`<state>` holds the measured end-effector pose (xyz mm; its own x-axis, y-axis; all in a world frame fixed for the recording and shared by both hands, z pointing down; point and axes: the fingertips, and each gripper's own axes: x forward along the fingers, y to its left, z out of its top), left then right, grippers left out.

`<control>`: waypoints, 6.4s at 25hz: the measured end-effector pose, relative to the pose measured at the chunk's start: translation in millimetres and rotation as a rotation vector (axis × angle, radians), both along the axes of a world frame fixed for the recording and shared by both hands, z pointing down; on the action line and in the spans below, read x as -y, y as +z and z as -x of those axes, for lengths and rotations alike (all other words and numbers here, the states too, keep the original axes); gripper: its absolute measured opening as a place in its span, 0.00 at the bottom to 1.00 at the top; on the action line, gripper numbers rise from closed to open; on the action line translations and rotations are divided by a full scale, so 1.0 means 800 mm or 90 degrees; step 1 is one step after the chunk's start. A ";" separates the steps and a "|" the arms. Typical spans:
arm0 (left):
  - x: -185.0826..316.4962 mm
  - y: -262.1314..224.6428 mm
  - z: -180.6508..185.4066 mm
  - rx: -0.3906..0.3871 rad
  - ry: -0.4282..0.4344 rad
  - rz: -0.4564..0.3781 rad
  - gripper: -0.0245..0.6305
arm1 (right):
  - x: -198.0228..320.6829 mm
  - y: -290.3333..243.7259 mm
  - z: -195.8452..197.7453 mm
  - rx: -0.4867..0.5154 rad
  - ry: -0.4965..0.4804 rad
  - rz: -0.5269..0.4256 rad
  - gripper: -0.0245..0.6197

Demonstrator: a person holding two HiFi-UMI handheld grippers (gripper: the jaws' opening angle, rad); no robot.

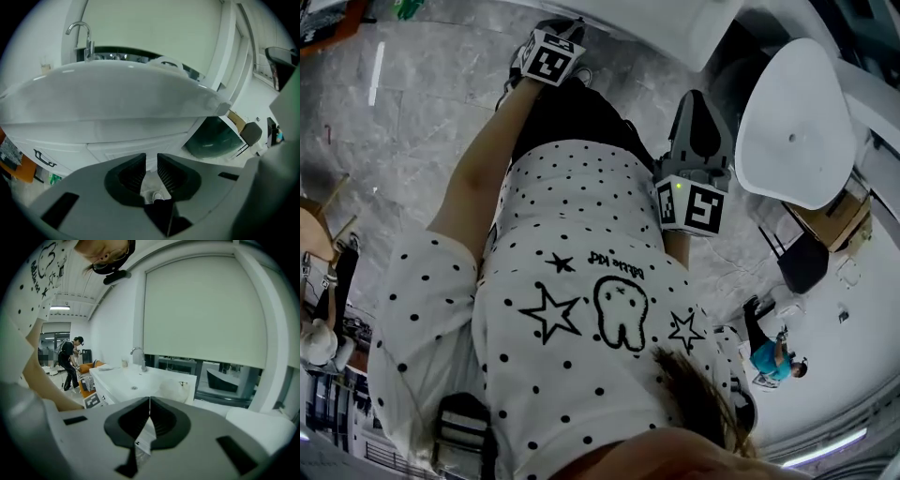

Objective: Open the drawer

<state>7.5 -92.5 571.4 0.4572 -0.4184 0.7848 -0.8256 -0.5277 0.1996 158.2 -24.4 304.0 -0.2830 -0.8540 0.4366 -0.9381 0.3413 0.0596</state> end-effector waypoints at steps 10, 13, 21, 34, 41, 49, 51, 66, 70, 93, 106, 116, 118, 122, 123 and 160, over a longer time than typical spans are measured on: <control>0.019 0.078 0.011 0.007 -0.070 0.028 0.20 | 0.001 0.014 0.043 -0.012 -0.028 0.028 0.06; 0.026 0.108 0.013 0.001 -0.094 0.036 0.20 | -0.004 0.023 0.044 -0.016 -0.023 0.039 0.06; 0.036 0.148 0.001 -0.018 -0.112 0.030 0.21 | -0.017 0.043 0.055 -0.021 -0.027 0.070 0.06; 0.056 0.171 -0.022 -0.024 -0.114 0.009 0.29 | -0.041 0.076 0.029 -0.009 0.020 0.113 0.06; 0.057 0.177 -0.023 -0.033 -0.128 0.003 0.28 | -0.046 0.082 0.026 -0.003 0.030 0.118 0.06; 0.060 0.183 -0.026 -0.042 -0.142 -0.005 0.25 | -0.049 0.087 0.025 -0.004 0.029 0.126 0.06; 0.061 0.185 -0.027 -0.044 -0.147 -0.007 0.25 | -0.049 0.089 0.028 -0.005 0.027 0.128 0.06; 0.055 0.200 -0.026 -0.061 -0.150 -0.011 0.25 | -0.036 0.100 0.035 0.002 0.021 0.138 0.06; 0.045 0.217 -0.027 -0.067 -0.153 0.000 0.25 | -0.026 0.110 0.034 -0.008 0.022 0.139 0.06; 0.039 0.206 -0.030 -0.059 -0.163 0.019 0.25 | -0.026 0.113 0.015 0.005 0.079 0.142 0.06; 0.023 0.207 -0.027 -0.057 -0.160 0.021 0.25 | -0.027 0.115 0.020 0.004 0.065 0.142 0.06; 0.016 0.207 -0.024 -0.058 -0.165 0.024 0.25 | -0.027 0.114 0.025 0.002 0.054 0.140 0.06; 0.015 0.207 -0.024 -0.059 -0.165 0.025 0.25 | -0.026 0.114 0.025 0.001 0.053 0.140 0.06; 0.011 0.207 -0.022 -0.057 -0.163 0.026 0.25 | -0.026 0.115 0.025 0.001 0.052 0.142 0.06; 0.010 0.207 -0.022 -0.056 -0.163 0.026 0.25 | -0.027 0.115 0.026 0.001 0.051 0.142 0.06; -0.042 0.209 -0.009 -0.047 -0.153 0.042 0.25 | -0.036 0.114 0.045 0.001 0.023 0.139 0.06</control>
